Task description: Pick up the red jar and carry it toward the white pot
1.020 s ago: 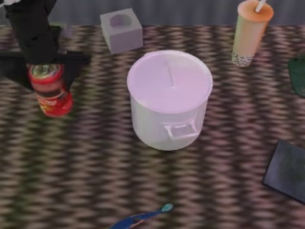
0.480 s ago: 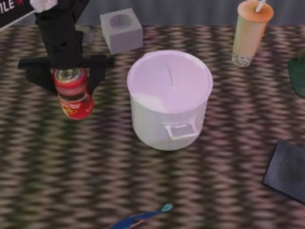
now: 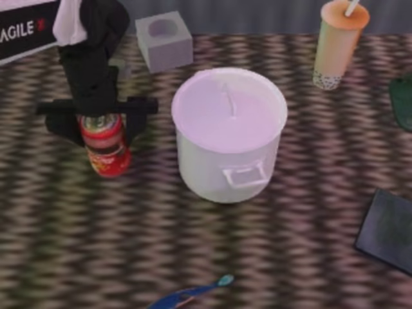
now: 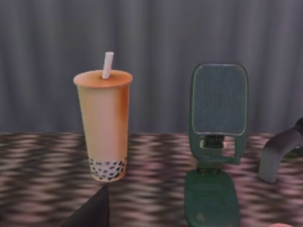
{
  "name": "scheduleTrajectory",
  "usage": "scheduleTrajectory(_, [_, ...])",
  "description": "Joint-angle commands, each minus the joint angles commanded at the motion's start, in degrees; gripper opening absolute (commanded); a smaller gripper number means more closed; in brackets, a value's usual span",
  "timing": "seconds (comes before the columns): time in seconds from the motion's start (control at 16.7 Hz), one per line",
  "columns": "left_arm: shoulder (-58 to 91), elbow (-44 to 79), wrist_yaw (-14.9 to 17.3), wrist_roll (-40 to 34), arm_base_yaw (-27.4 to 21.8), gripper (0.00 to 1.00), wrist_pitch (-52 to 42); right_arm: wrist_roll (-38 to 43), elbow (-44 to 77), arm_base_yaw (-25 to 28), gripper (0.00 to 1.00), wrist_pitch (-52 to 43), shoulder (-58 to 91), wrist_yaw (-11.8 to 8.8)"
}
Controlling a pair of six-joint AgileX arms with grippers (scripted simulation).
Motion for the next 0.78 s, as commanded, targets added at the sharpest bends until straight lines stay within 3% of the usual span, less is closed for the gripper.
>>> scheduleTrajectory(0.24, [0.1,-0.2,0.0,0.0,0.0,0.0,0.2,0.0,0.0,0.0,1.0,0.0,0.0,0.0])
scheduleTrajectory(0.78, [0.1,-0.2,0.0,0.0,0.0,0.68,0.2,0.0,0.0,0.0,1.0,0.0,0.0,0.0])
